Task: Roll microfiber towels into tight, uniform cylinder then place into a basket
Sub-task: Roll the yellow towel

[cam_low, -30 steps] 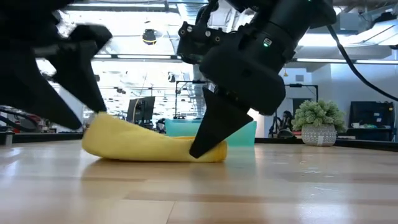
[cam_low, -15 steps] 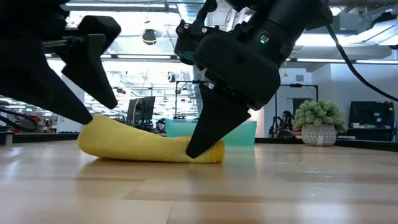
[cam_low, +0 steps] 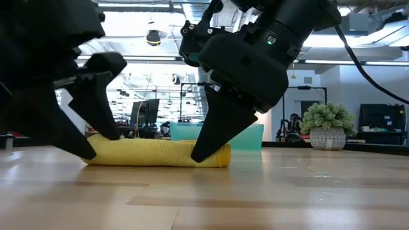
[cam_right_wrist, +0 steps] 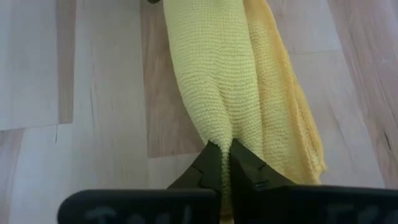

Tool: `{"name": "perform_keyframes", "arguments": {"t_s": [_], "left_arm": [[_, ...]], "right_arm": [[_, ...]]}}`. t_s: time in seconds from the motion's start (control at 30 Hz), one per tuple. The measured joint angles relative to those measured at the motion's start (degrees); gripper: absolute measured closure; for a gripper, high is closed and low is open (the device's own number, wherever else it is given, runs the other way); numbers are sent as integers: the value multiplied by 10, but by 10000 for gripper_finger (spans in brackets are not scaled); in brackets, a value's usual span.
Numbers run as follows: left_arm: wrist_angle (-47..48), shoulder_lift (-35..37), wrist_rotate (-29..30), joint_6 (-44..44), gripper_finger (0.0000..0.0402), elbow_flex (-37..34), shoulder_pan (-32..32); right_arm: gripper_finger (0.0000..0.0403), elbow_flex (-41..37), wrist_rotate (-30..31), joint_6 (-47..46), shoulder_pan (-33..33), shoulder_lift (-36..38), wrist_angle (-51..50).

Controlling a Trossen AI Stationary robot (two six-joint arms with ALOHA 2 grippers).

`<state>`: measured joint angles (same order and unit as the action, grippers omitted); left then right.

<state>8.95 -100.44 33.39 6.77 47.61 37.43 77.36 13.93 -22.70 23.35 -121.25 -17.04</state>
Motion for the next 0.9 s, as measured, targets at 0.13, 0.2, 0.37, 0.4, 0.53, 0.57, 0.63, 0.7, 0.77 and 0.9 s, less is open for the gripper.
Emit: {"name": "perform_keyframes", "arguments": {"t_s": [0.13,0.2,0.37,0.4,0.53,0.57,0.63,0.7,0.77,0.9], "left_arm": [[-27,0,-11,6,235,-11,-6],[-27,0,-13,9,235,-12,-10],[-26,0,-31,31,235,-12,-25],[-24,0,-30,38,235,-12,-28],[-23,1,-30,59,235,-17,-41],[-24,1,-30,62,235,-20,-44],[-31,2,-31,70,235,-29,-47],[-34,2,-30,82,235,-37,-48],[-39,3,-28,94,235,-43,-48],[-40,3,-26,119,245,-45,-48]], "right_arm": [[383,0,-1,1,0,0,0],[385,0,-3,1,0,0,0],[376,0,-4,2,0,2,0],[376,0,-6,1,0,2,1],[384,0,-32,-7,0,1,17],[385,0,-40,-7,0,1,23],[384,0,-43,-9,0,1,29],[380,0,-43,-9,0,1,30],[377,0,-44,-9,0,1,30],[383,0,-61,-9,-2,1,35]]}}
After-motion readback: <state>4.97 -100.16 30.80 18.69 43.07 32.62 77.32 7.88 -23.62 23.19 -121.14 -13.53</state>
